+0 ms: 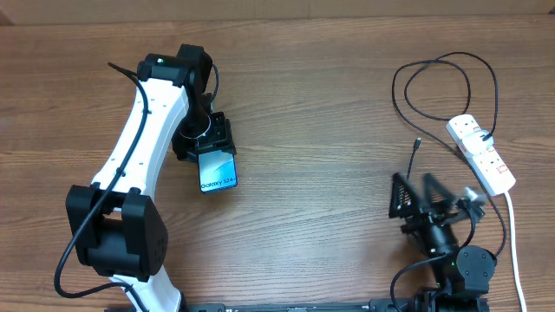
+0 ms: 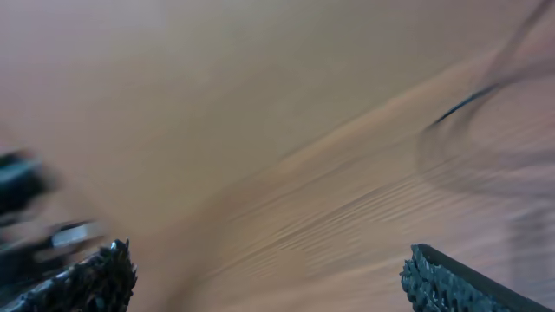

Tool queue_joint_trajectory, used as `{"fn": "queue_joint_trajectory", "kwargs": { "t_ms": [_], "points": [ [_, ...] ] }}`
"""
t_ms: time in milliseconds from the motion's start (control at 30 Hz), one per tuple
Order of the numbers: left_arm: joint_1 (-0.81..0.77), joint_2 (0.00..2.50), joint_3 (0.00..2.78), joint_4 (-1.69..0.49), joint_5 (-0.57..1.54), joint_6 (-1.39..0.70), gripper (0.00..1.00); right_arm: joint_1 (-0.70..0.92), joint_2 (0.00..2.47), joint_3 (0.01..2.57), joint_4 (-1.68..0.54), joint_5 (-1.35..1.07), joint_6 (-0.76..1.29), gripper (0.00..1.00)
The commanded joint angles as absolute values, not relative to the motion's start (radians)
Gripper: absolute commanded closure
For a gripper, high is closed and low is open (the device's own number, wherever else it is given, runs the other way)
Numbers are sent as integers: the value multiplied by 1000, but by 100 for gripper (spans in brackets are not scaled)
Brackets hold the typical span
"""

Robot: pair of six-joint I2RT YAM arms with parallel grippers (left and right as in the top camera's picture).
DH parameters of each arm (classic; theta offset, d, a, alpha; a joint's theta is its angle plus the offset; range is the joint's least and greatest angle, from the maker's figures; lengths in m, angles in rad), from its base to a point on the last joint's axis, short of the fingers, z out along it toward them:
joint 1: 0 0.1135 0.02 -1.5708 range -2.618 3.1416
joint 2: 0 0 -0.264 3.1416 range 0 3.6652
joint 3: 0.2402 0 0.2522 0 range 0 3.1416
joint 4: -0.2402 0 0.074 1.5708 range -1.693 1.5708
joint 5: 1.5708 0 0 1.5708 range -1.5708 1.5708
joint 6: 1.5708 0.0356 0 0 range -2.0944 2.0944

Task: Plug charger to phone and switch on socket
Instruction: 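Move the right gripper toward the phone held by the left gripper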

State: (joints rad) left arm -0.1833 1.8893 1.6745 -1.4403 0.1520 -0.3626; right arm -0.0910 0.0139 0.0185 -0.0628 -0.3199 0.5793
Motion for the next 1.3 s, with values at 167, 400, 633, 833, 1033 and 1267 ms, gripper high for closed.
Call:
{"fn": "queue_joint_trajectory", "kwargs": {
  "t_ms": [167, 400, 633, 833, 1033, 1267],
  "points": [
    [-196, 1890, 1704, -1443, 149, -343, 59, -93, 5, 8, -45, -760, 801, 0],
    [-197, 1890, 1704, -1443, 151, -344, 60, -93, 39, 91, -195, -632, 604, 0],
    [-197, 1890, 1704, -1404, 252, -371, 59, -93, 215, 259, -453, -474, 460, 0],
    [-201, 1890, 1704, -1363, 316, -456, 60, -93, 451, 411, -592, -442, 386, 0],
    [-225, 1890, 1704, -1347, 316, -502, 60, -37, 682, 608, -747, -448, 357, 0],
    [-258, 1890, 1704, -1341, 315, -502, 59, 283, 849, 685, -775, -398, 412, 0]
  ]
}}
